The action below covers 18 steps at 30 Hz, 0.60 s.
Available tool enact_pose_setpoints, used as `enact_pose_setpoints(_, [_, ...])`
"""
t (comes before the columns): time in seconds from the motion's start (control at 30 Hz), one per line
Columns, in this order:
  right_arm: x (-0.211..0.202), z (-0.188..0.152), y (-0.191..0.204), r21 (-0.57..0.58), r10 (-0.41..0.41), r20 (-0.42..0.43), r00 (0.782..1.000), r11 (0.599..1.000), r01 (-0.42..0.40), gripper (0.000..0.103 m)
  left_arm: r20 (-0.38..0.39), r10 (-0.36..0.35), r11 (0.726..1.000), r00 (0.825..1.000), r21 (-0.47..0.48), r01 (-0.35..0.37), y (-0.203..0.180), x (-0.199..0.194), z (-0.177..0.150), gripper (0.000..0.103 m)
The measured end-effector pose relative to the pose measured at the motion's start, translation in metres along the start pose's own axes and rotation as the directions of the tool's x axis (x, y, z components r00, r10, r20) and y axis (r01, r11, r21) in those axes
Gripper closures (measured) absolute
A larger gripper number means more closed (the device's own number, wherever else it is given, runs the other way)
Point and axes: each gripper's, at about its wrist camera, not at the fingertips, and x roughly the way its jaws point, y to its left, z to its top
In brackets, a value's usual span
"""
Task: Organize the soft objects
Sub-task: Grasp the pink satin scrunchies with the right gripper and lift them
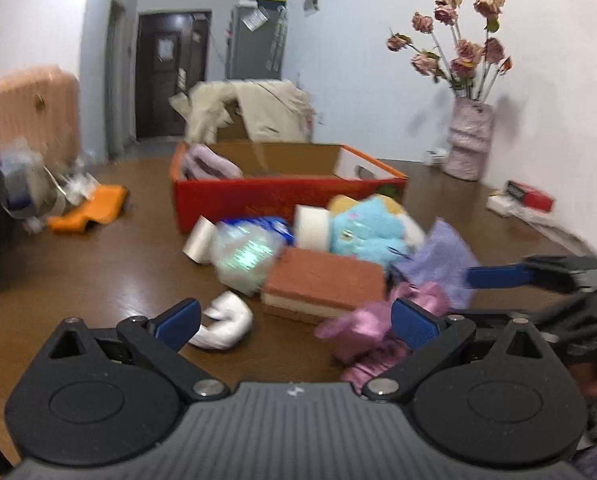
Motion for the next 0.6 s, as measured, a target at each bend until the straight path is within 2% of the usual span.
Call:
enact_pose_setpoints(0.07, [0.009,0.003,-0.004,0.026,-0.006,-0.018,1.000,1.000,0.007,0.032,-0.012,-0.008,0.998,1.000,-0.055,0.008,-0.001,0.009,-0.003,0.003])
enact_pose_setpoints(0.1, [0.011,0.004,-0.007,0.040,-0.011,-0.019,1.000,0.999,0.012,0.039,-0.010,-0.003,0.995,1.000,-0.095,0.002,0.001,0.012,-0.004,0.014])
enact_pose_setpoints(0.13, [0.013,0.006,-0.010,0.062,-0.018,-0.014,1.000,0.998,0.019,0.044,-0.002,-0.011,0.992,1.000,-0.124,0.010,0.002,0.015,-0.004,0.021])
enact_pose_setpoints(0.17, [0.014,0.008,-0.013,0.087,-0.018,-0.006,1.000,0.996,0.018,0.045,-0.001,-0.043,0.990,0.999,-0.135,0.042,0.002,0.018,-0.005,0.026])
enact_pose_setpoints(0.2, [0.015,0.008,-0.016,0.108,-0.015,-0.005,1.000,0.994,0.016,0.049,-0.017,-0.067,0.989,0.998,-0.130,0.064,0.002,0.022,-0.007,0.027])
enact_pose_setpoints(0.3, [0.027,0.007,-0.019,0.099,-0.031,-0.074,0.997,0.994,0.038,0.066,-0.096,-0.096,0.991,0.991,-0.105,0.086,0.001,0.032,-0.014,0.035])
enact_pose_setpoints(0.37, [0.032,0.002,-0.017,0.098,-0.035,-0.111,0.993,0.994,0.046,0.070,-0.135,-0.130,0.988,0.982,-0.105,0.116,0.003,0.035,-0.021,0.038])
enact_pose_setpoints(0.43, [0.030,-0.002,-0.016,0.114,-0.022,-0.119,0.993,0.993,0.036,0.070,-0.138,-0.172,0.981,0.975,-0.113,0.157,0.004,0.033,-0.025,0.048])
enact_pose_setpoints(0.47, [0.031,-0.003,-0.015,0.120,-0.022,-0.123,0.992,0.992,0.037,0.070,-0.138,-0.196,0.976,0.971,-0.120,0.180,0.005,0.032,-0.027,0.057])
enact_pose_setpoints(0.5, [0.032,-0.004,-0.016,0.134,-0.017,-0.131,0.991,0.990,0.035,0.070,-0.138,-0.228,0.969,0.964,-0.126,0.211,0.006,0.033,-0.028,0.072])
enact_pose_setpoints(0.57, [0.033,-0.005,-0.018,0.157,-0.007,-0.138,0.990,0.987,0.029,0.077,-0.127,-0.264,0.960,0.956,-0.130,0.247,0.006,0.033,-0.028,0.083])
enact_pose_setpoints(0.6, [0.032,-0.004,-0.018,0.159,0.000,-0.139,0.990,0.987,0.022,0.084,-0.122,-0.260,0.963,0.958,-0.111,0.247,0.006,0.031,-0.026,0.089])
